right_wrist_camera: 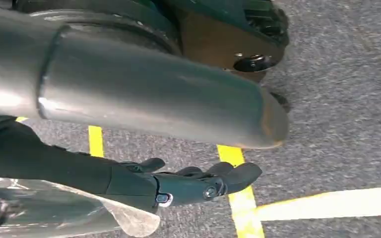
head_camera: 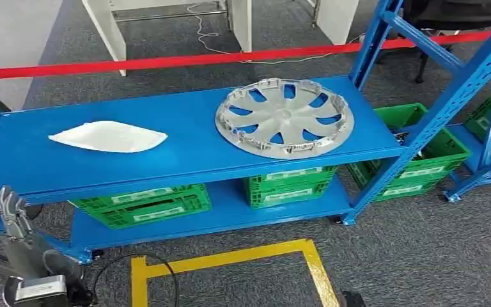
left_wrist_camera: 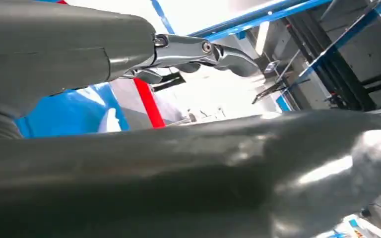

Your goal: Take the parts from the cabinet and place them on the table.

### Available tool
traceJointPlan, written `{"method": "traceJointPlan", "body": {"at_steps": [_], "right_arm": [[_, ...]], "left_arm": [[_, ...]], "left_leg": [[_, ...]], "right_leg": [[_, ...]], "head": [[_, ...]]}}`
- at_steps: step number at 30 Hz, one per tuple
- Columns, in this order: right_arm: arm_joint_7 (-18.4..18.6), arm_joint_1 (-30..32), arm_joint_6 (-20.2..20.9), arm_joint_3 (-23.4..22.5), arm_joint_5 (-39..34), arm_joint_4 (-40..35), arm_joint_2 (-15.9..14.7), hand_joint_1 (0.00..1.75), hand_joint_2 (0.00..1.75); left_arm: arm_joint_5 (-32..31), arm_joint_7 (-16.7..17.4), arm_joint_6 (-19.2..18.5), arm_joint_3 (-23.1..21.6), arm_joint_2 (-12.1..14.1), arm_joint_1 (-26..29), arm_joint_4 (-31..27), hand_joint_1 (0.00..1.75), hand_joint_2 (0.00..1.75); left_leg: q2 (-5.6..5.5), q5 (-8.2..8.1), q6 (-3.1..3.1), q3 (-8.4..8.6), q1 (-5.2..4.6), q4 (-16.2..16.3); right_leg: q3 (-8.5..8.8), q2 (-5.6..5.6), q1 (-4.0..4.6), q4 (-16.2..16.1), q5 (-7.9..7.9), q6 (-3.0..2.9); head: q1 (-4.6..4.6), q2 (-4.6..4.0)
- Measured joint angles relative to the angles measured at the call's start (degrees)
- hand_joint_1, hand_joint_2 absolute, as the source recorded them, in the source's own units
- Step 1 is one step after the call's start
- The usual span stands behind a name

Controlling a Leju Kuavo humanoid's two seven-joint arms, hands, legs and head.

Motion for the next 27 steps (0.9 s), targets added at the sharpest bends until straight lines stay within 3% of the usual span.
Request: {"method": "traceJointPlan", "body": {"at_steps": [2,5,7,10,11,12,13,15,16,17,18,20,22,23,25,26,27], "right_arm": [[0.00,-0.17,0.02,0.04,0.04,0.00,0.00,0.00,0.00],[0.02,0.00,0.00,0.33,0.07,0.00,0.02,0.00,0.00],[0.02,-0.06,0.04,0.39,0.09,0.00,0.00,0.00,0.00],[0.11,-0.05,0.04,0.40,0.09,0.00,0.02,0.00,0.00],[0.13,0.07,0.04,0.42,0.11,0.00,0.02,0.00,0.00],[0.20,0.17,0.07,0.46,0.13,0.00,0.02,0.00,0.00],[0.24,0.19,0.07,0.48,0.17,0.02,0.00,0.00,0.00],[0.24,0.04,0.07,0.59,0.37,0.02,0.00,0.00,0.00],[0.24,0.00,0.07,0.68,0.42,0.00,0.00,0.00,0.00],[0.26,-0.05,0.07,0.79,0.46,0.02,0.00,0.00,0.00],[0.26,-0.10,0.07,0.87,0.52,0.02,0.02,0.00,0.00],[0.31,0.01,0.17,0.96,0.61,0.02,0.00,0.00,0.00],[0.44,0.24,0.24,0.96,0.72,0.02,0.00,0.00,0.00],[0.50,0.16,0.39,0.96,0.85,0.02,0.00,0.00,0.00],[0.87,-0.08,0.41,0.98,0.90,0.02,0.02,0.00,0.00],[0.94,-0.04,0.50,0.98,0.92,0.02,0.02,0.00,0.00],[0.98,0.06,0.50,0.98,0.92,0.02,0.02,0.00,0.00]], "left_arm": [[0.04,-0.09,0.00,0.00,0.02,0.01,0.00,0.00,0.00],[0.13,-0.11,0.00,0.07,0.02,0.01,-0.09,0.00,0.00],[0.13,-0.18,0.00,0.09,-0.11,-0.07,-0.15,0.00,0.00],[0.13,-0.24,-0.02,0.11,-0.22,-0.10,-0.17,0.00,0.00],[0.15,-0.24,-0.02,0.11,-0.22,-0.09,-0.15,0.00,0.00],[0.15,-0.24,-0.02,0.11,-0.22,-0.01,-0.15,0.00,0.00],[0.15,-0.24,-0.02,0.11,-0.22,0.00,-0.15,0.00,0.00],[0.15,-0.24,-0.02,0.11,-0.26,-0.01,-0.17,0.00,0.00],[0.15,-0.26,-0.02,0.11,-0.26,-0.01,-0.17,0.00,0.00],[0.13,-0.26,-0.02,0.13,-0.33,-0.07,-0.17,0.00,0.00],[0.13,-0.35,-0.02,0.15,-0.35,-0.13,-0.17,0.00,0.00],[0.00,-0.48,-0.02,0.13,-0.37,-0.12,-0.20,0.00,0.00],[-0.06,-0.70,-0.02,0.15,-0.37,-0.16,-0.24,0.00,0.00],[-0.13,-0.79,0.00,0.15,-0.37,-0.25,-0.26,0.00,0.00],[-0.11,-0.81,-0.02,0.15,-0.37,-0.20,-0.26,0.00,0.00],[-0.09,-0.81,-0.02,0.15,-0.35,-0.19,-0.26,0.00,0.00],[-0.02,-0.81,-0.02,0.15,-0.35,-0.17,-0.26,0.00,0.00]], "left_leg": [[-0.18,-0.43,0.32,1.70,-0.29,-3.61],[-0.27,-0.80,0.68,1.45,-0.51,-3.88],[-0.12,-0.51,1.27,2.23,0.13,-4.96],[0.02,-0.89,1.95,2.31,0.16,-4.98],[0.01,-1.02,2.03,2.36,0.14,-4.97],[-0.02,-1.17,2.04,2.56,0.14,-4.97],[-0.08,-1.45,2.00,2.92,0.15,-4.97],[-0.11,-2.11,1.69,3.95,0.18,-4.96],[-0.09,-2.48,1.37,4.43,0.18,-4.96],[-0.06,-2.71,1.03,4.33,-0.11,-5.04],[-0.07,-2.94,0.69,4.10,-0.28,-4.52],[-0.01,-2.79,0.38,4.38,-0.24,-5.19],[-0.04,-3.78,-0.30,4.72,-0.20,-4.44],[-0.05,-5.19,-0.61,3.58,-0.18,-1.71],[-0.05,-8.84,-0.99,-1.52,0.06,7.84],[-0.05,-9.62,-1.05,-3.91,0.05,11.61],[-0.05,-9.21,-1.05,-5.34,0.06,13.20]], "right_leg": [[0.07,0.29,0.34,0.19,-0.57,0.73],[0.00,0.09,0.08,-0.43,-0.34,1.68],[-0.65,-0.07,0.13,0.72,-1.50,2.26],[-7.53,-0.08,0.09,13.55,-6.83,2.74],[-9.61,-0.10,0.09,16.74,-7.35,2.87],[-10.48,-0.10,0.08,17.30,-6.44,2.94],[-9.89,-0.12,0.06,14.93,-3.88,2.92],[-6.04,-0.33,0.05,5.52,2.20,2.66],[-4.44,-0.63,0.08,1.68,3.38,2.47],[-3.82,-0.66,0.47,1.40,2.31,2.33],[-2.93,-0.62,0.32,0.04,1.89,1.80],[-3.14,-0.52,0.45,0.34,1.72,1.21],[-2.19,-0.55,-0.11,-0.21,1.69,0.60],[-1.81,-0.59,-0.14,-0.26,1.39,0.13],[-1.25,-0.54,-0.13,-0.26,0.86,-0.25],[-0.96,-0.50,-0.12,-0.26,0.57,-0.26],[-0.56,-0.47,-0.12,-0.25,0.24,-0.24]], "head": [[0.02,0.00],[0.20,0.00],[0.32,0.00],[0.59,0.00],[0.63,0.00],[0.66,0.00],[0.68,0.00],[0.66,0.00],[0.70,0.00],[0.66,0.00],[0.63,0.00],[0.42,0.00],[0.38,0.00],[0.06,0.00],[0.11,0.00],[0.13,0.00],[0.11,0.00]]}}
